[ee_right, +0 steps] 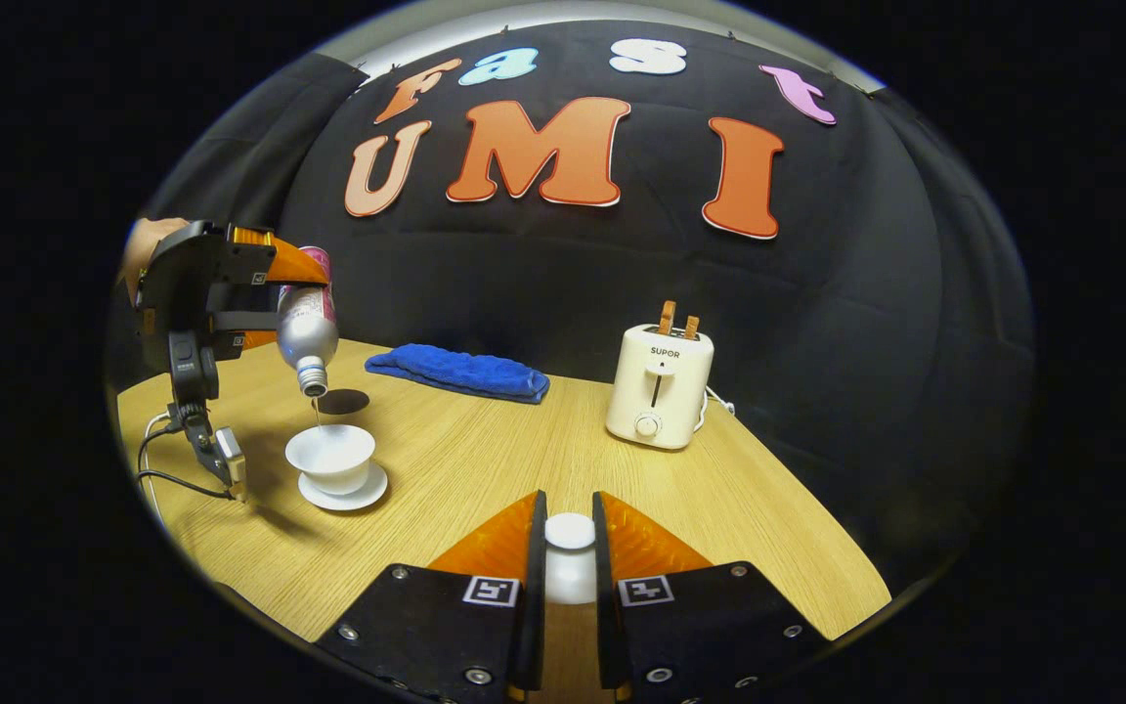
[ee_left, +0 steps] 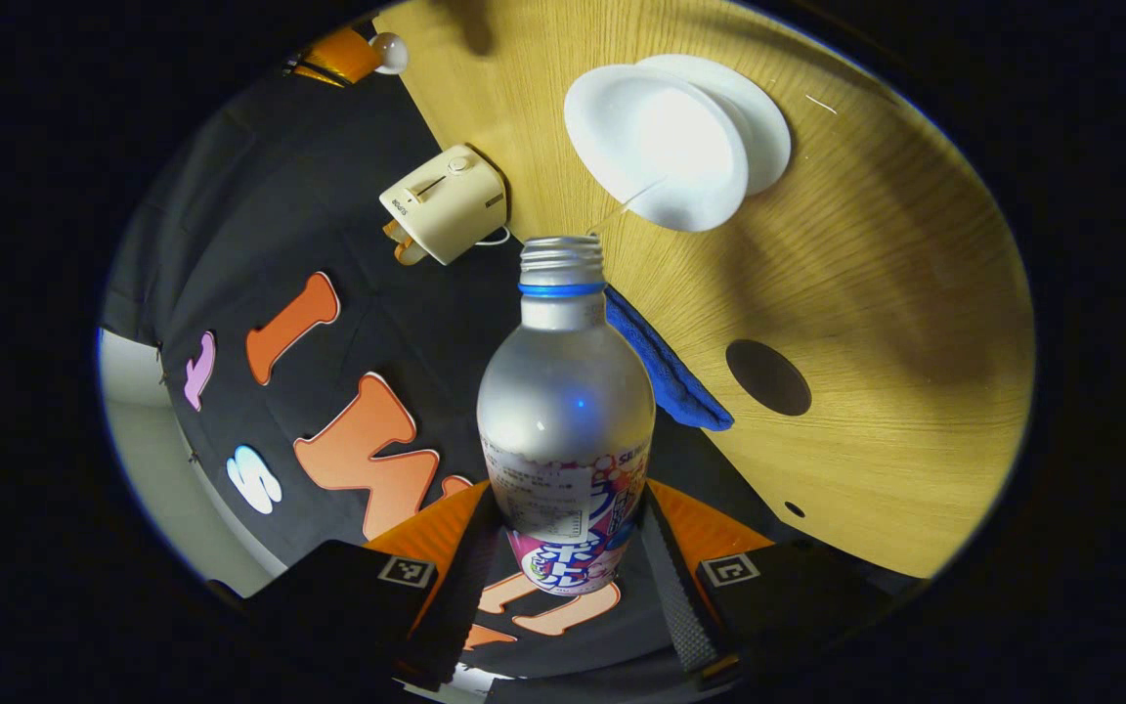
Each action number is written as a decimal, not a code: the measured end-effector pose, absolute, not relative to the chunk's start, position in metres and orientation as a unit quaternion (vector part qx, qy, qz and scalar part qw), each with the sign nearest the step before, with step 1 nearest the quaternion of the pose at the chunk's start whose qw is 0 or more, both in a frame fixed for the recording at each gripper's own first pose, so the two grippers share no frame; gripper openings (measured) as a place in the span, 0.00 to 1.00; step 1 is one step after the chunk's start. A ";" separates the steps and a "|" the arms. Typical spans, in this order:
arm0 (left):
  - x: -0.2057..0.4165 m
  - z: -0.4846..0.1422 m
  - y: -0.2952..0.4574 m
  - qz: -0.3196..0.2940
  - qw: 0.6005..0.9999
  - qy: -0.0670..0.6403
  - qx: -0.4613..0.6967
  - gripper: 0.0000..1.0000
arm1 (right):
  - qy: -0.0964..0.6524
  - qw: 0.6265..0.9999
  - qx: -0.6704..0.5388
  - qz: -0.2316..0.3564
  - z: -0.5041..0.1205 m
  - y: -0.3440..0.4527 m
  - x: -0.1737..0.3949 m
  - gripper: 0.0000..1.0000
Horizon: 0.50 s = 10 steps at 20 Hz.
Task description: Open the teacup lid with one hand, grasp the water bottle and pour water into the teacup with the other hand; after pouring, place the water bottle on the coaster and then close the teacup lid.
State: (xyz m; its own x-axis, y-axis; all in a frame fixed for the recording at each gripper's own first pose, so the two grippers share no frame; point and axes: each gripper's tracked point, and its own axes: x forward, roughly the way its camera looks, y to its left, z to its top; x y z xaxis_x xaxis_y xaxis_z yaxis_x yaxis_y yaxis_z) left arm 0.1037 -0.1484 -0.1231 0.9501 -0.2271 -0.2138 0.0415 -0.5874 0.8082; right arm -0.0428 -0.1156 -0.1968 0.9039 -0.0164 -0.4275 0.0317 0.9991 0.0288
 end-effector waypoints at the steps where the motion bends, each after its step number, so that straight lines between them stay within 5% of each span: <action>1: 0.103 -0.125 -0.147 -0.149 0.458 -0.054 0.875 0.80 | 0.218 0.976 0.019 -0.012 -0.196 -0.115 -0.042 0.23; 3: 0.104 -0.127 -0.147 -0.151 0.472 -0.055 0.867 0.87 | 0.218 0.975 0.025 -0.011 -0.195 -0.112 -0.039 0.23; 4: 0.105 -0.127 -0.147 -0.155 0.482 -0.054 0.861 0.80 | 0.219 0.975 0.027 -0.008 -0.195 -0.110 -0.039 0.23; 6: 0.104 -0.130 -0.147 -0.157 0.512 -0.056 0.843 0.80 | 0.216 0.976 0.026 -0.006 -0.192 -0.106 -0.035 0.23; 7: 0.105 -0.129 -0.146 -0.156 0.533 -0.059 0.830 0.88 | 0.213 0.977 0.027 -0.005 -0.191 -0.103 -0.034 0.23; 10: 0.103 -0.112 -0.137 -0.145 0.618 -0.060 0.770 0.83 | 0.206 0.978 0.034 0.000 -0.183 -0.095 -0.028 0.19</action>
